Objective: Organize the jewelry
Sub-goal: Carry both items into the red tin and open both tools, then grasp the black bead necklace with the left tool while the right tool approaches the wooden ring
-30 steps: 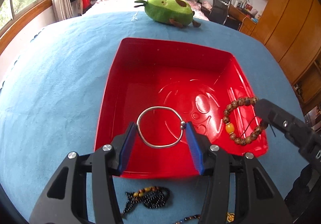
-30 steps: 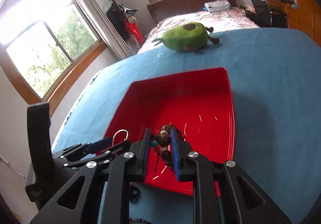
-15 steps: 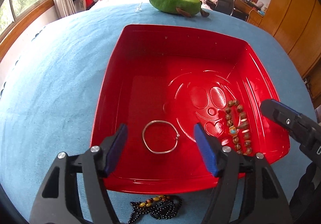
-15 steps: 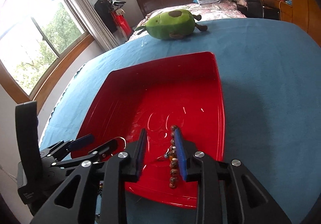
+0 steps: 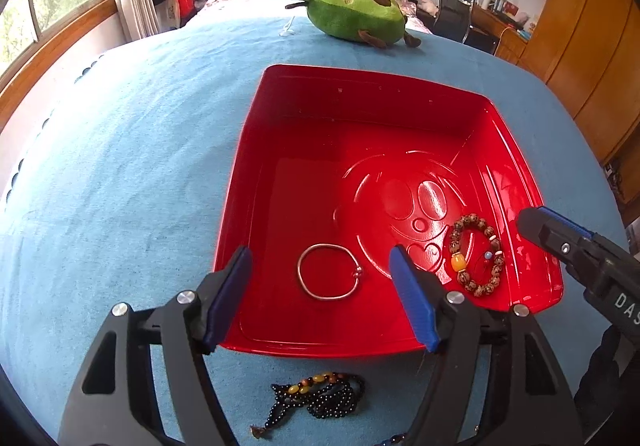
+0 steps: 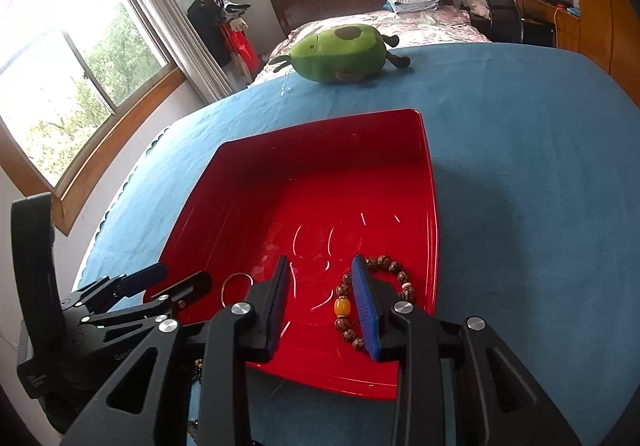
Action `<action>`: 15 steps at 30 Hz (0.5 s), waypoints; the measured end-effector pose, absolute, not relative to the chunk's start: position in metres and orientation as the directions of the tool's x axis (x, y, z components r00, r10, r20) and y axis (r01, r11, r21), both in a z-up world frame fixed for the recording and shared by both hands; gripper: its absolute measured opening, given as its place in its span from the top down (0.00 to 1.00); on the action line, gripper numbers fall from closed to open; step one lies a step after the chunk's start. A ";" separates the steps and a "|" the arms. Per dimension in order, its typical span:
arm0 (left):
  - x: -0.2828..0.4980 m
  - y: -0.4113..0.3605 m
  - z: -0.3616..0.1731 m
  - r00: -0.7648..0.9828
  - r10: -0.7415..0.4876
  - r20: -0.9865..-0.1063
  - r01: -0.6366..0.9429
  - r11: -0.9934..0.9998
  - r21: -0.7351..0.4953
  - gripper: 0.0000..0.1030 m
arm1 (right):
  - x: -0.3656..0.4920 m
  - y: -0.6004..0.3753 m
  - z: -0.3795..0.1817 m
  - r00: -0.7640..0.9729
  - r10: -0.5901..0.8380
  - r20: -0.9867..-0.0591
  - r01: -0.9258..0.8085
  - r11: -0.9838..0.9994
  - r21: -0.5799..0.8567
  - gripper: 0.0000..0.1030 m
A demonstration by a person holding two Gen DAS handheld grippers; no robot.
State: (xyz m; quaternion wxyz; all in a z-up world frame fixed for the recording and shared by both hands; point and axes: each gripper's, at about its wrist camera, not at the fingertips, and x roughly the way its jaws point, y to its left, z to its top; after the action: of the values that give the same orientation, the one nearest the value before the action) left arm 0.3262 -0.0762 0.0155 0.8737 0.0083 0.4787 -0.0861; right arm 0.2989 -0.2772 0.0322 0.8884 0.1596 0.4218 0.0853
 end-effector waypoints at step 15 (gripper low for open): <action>0.275 -0.037 0.030 0.530 -0.125 -0.839 0.139 0.988 -0.059 0.28 | 0.255 -0.282 0.042 0.638 0.270 -0.721 -0.014 0.940 0.341 0.68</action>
State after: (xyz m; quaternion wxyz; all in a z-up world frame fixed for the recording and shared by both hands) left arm 0.2752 -0.0371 0.0304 0.8747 0.0077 0.4787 -0.0755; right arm 0.2554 -0.2824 0.0416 0.8920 0.1536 0.4177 0.0796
